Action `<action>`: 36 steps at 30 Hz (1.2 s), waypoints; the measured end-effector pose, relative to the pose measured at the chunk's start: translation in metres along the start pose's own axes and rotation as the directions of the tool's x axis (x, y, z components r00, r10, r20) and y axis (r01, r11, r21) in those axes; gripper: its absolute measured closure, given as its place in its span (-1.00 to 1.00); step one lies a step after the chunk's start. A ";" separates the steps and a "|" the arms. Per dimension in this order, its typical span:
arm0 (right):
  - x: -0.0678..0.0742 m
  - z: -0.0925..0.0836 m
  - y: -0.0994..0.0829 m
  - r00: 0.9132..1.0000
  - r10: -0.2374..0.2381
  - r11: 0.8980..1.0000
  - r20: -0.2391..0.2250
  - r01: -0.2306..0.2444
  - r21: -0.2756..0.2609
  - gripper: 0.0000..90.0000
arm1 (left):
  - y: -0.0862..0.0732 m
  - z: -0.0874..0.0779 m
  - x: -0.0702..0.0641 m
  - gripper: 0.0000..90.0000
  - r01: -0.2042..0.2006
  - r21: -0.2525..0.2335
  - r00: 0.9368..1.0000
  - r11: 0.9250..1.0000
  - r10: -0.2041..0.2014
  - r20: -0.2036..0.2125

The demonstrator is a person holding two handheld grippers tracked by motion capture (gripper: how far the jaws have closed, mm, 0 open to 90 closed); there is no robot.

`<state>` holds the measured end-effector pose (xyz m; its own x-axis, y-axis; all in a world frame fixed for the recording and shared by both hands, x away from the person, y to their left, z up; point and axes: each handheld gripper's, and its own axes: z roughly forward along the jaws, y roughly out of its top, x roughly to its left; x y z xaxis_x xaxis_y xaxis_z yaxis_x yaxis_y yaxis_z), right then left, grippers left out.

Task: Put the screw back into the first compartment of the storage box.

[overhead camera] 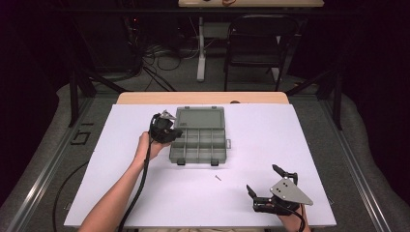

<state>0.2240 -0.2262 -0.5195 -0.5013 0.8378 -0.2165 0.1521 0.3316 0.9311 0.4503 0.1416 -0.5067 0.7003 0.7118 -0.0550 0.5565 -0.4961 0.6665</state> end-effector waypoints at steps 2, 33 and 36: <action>0.000 0.002 -0.001 1.000 0.004 1.000 0.009 -0.004 -0.024 -1.00 | -0.001 0.001 0.001 0.93 0.004 0.002 1.000 1.000 -0.004 -0.002; -0.001 -0.001 0.000 1.000 0.000 1.000 0.001 0.000 -0.013 -1.00 | 0.009 -0.038 -0.058 -0.89 -0.117 -0.137 0.984 0.984 0.134 0.120; -0.001 -0.001 0.000 1.000 -0.001 1.000 0.001 0.001 -0.012 -1.00 | 0.007 -0.038 -0.066 -0.93 -0.142 -0.141 0.979 0.980 0.160 0.125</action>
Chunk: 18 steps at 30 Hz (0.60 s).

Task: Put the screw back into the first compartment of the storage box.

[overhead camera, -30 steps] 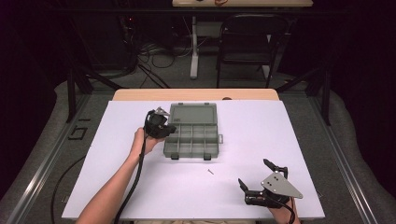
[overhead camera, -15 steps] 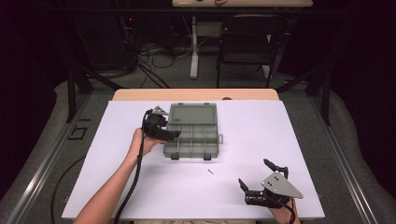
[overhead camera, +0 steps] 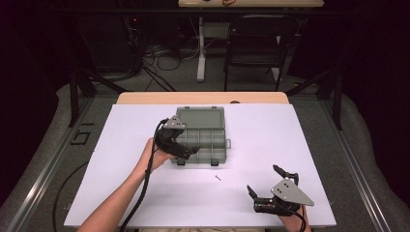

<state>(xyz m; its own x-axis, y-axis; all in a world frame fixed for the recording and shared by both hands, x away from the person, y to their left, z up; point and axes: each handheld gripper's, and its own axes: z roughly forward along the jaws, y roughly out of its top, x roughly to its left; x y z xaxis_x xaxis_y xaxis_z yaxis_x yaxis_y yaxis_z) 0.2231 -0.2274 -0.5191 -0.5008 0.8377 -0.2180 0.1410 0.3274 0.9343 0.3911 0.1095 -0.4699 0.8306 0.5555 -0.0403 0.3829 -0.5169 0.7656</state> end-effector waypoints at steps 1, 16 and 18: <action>0.000 0.000 0.000 1.000 0.000 1.000 -0.002 0.000 0.002 -1.00 | 0.000 0.000 -0.002 -0.94 -0.003 0.004 1.000 1.000 0.003 0.003; -0.001 0.000 0.000 1.000 0.003 1.000 -0.002 -0.003 -0.004 -1.00 | -0.005 0.010 -0.027 -1.00 -0.089 -0.003 0.992 0.996 0.089 0.093; -0.001 -0.001 0.000 1.000 0.004 1.000 -0.006 -0.004 0.008 -1.00 | -0.005 0.010 -0.029 -1.00 -0.098 -0.003 0.990 0.995 0.098 0.100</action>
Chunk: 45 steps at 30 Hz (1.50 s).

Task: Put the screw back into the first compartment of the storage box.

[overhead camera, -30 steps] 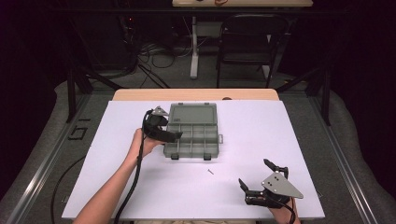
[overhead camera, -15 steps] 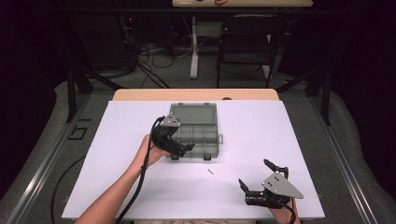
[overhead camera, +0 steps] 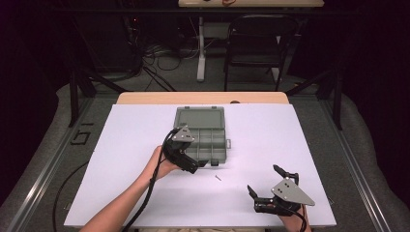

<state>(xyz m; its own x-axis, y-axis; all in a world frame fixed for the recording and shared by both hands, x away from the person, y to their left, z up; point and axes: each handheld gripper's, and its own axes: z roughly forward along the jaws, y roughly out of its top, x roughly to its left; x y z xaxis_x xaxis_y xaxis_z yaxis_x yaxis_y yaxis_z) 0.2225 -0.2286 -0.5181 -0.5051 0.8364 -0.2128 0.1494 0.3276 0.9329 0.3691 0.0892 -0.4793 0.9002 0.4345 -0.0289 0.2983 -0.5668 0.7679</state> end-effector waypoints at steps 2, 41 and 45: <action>0.000 0.000 0.000 1.000 0.000 1.000 -0.002 0.000 0.000 -1.00 | -0.001 0.004 -0.006 -1.00 -0.016 -0.005 0.999 1.000 0.016 0.033; 0.002 0.003 -0.001 1.000 0.000 1.000 0.008 0.000 -0.014 -1.00 | -0.026 0.085 -0.030 0.78 -0.166 0.167 0.970 0.972 0.130 0.204; 0.001 0.003 -0.001 1.000 -0.003 1.000 0.008 0.003 -0.013 -1.00 | -0.026 0.084 -0.028 0.88 -0.166 0.168 0.970 0.972 0.130 0.204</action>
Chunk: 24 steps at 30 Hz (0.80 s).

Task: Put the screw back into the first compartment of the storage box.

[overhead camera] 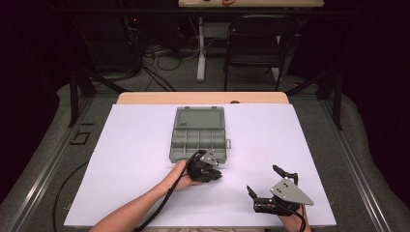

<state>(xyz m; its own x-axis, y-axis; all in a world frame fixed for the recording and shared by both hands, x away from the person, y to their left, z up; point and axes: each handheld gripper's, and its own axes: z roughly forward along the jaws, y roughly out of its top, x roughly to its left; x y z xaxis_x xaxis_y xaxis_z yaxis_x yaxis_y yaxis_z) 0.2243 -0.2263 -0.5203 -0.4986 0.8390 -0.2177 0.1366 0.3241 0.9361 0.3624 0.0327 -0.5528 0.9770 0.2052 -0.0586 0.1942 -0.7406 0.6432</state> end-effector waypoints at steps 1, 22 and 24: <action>0.000 0.000 0.000 1.000 0.000 1.000 0.002 0.000 0.000 -1.00 | 0.000 0.000 -0.001 0.90 0.001 0.002 1.000 1.000 -0.001 -0.004; -0.001 -0.001 0.000 1.000 -0.002 1.000 -0.002 0.002 0.010 -1.00 | 0.001 -0.026 0.003 0.94 0.001 -0.007 0.999 1.000 -0.001 -0.053; -0.001 -0.002 0.000 1.000 0.000 1.000 -0.005 0.000 0.015 -1.00 | 0.001 -0.031 0.005 0.94 0.011 -0.013 0.998 1.000 -0.012 -0.055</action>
<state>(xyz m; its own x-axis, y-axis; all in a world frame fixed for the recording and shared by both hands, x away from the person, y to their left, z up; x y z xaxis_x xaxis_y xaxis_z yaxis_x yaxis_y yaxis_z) 0.2236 -0.2279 -0.5193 -0.5026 0.8369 -0.2167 0.1493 0.3308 0.9318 0.3644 0.0532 -0.5286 0.9682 0.2491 -0.0240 0.2039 -0.7299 0.6524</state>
